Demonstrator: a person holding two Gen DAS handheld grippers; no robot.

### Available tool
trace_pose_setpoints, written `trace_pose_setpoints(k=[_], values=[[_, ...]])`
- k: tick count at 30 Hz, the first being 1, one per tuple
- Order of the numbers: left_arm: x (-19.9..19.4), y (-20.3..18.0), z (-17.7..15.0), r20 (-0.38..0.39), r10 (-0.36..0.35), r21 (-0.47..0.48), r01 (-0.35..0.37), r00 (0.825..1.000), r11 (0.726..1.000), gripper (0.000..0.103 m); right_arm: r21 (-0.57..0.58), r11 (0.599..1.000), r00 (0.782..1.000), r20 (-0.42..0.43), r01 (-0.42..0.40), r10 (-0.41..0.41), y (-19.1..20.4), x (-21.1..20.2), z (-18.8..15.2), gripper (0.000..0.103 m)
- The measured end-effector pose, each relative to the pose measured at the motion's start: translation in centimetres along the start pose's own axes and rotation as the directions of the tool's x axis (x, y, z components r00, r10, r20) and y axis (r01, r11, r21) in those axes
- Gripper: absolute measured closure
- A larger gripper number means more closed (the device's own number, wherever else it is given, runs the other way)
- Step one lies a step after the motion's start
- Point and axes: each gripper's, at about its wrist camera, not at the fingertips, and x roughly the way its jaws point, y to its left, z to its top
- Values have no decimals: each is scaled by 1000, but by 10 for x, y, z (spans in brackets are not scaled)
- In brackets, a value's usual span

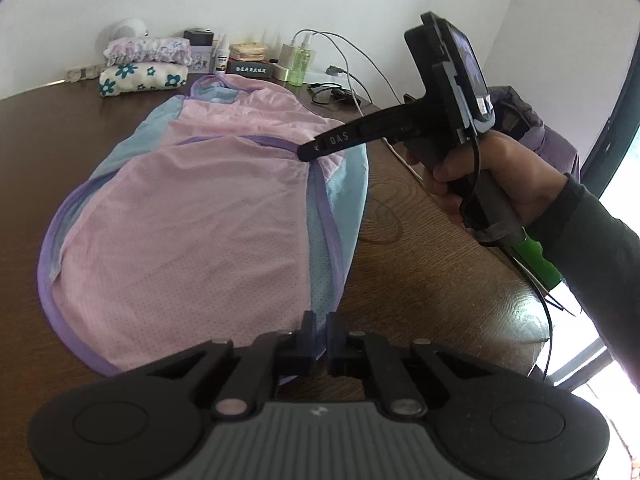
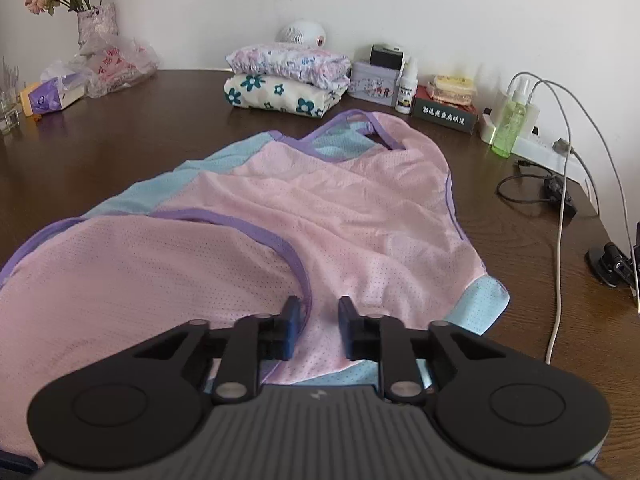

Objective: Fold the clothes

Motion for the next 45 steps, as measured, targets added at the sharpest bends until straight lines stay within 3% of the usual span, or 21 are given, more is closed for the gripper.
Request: trace_pose_setpoints(k=[1, 3, 7, 8, 9, 10, 12, 15, 18, 21, 25, 28, 30, 32, 36, 38, 40, 41, 42, 44, 45], values=[[-7, 8, -4, -4, -7, -9, 7, 1000, 1000, 101, -4, 1000, 1000, -1, -8, 8, 3, -2, -3, 100], [-29, 27, -11, -17, 0, 1, 0, 1000, 1000, 101, -29, 1000, 1000, -15, 1, -1, 22, -17, -17, 100], [-91, 72, -37, -30, 160, 53, -158, 987, 986, 97, -16, 999, 999, -20, -43, 42, 85, -69, -65, 100], [-105, 84, -43, -35, 197, 37, -196, 980, 980, 96, -18, 994, 994, -23, -109, 108, 108, -81, -75, 100], [-118, 95, -47, -34, 218, 12, -217, 975, 976, 87, -19, 984, 984, -26, -177, 176, 130, -93, -84, 98], [-131, 103, -49, -17, 216, -18, -217, 976, 976, 82, -3, 958, 957, -35, -288, 287, 148, -102, -89, 95], [-151, 104, -49, 50, 174, -51, -172, 983, 984, 60, -20, 882, 882, -36, -471, 470, 169, -121, -86, 86], [-154, 89, -51, 136, 21, -7, -21, 990, 1000, 43, -105, 890, 888, 81, -443, 452, 161, -143, -54, 65], [-137, 77, -59, 106, -87, 74, 79, 991, 994, 43, -121, 921, 917, 111, -370, 383, 147, -117, -11, 62], [-118, 84, -67, 46, -81, 44, 79, 996, 996, 48, -184, 910, 923, 39, -371, 384, 171, -70, 17, 63], [-115, 98, -70, 112, -65, -43, 71, 992, 997, 54, -216, 938, 962, -67, -272, 263, 199, -16, 10, 87], [-109, 107, -63, 121, -64, -115, 78, 991, 990, 62, -189, 949, 967, -53, -253, 247, 192, -9, 11, 89], [-102, 116, -54, 106, -49, -170, 67, 993, 983, 82, -192, 951, 970, -45, -242, 238, 191, -4, 14, 92], [-96, 124, -45, 78, -28, -209, 44, 997, 977, 93, -205, 951, 972, -36, -233, 231, 192, 5, 22, 92], [-83, 140, -26, 80, 14, -289, 9, 997, 957, 93, -252, 951, 983, -1, -177, 183, 199, 45, 59, 95], [-80, 143, -16, 79, 56, -303, -29, 995, 953, 88, -222, 954, 979, -16, -201, 202, 193, 66, 83, 95], [-83, 146, -6, 80, 90, -324, -59, 993, 944, 76, -138, 960, 970, -13, -242, 242, 170, 57, 103, 95], [-87, 148, -1, 88, 86, -338, -52, 992, 940, 56, -127, 960, 967, 16, -250, 254, 156, 41, 106, 91], [-91, 150, 4, 96, 83, -352, -45, 992, 935, 42, -122, 962, 968, 33, -244, 250, 141, 21, 102, 88], [-97, 151, 17, 100, 58, -352, -19, 993, 936, 40, -94, 969, 971, 49, -230, 235, 109, -18, 85, 65], [-97, 149, 26, 92, 29, -330, 3, 995, 944, 38, -59, 971, 971, 46, -230, 233, 92, -37, 65, 64]])
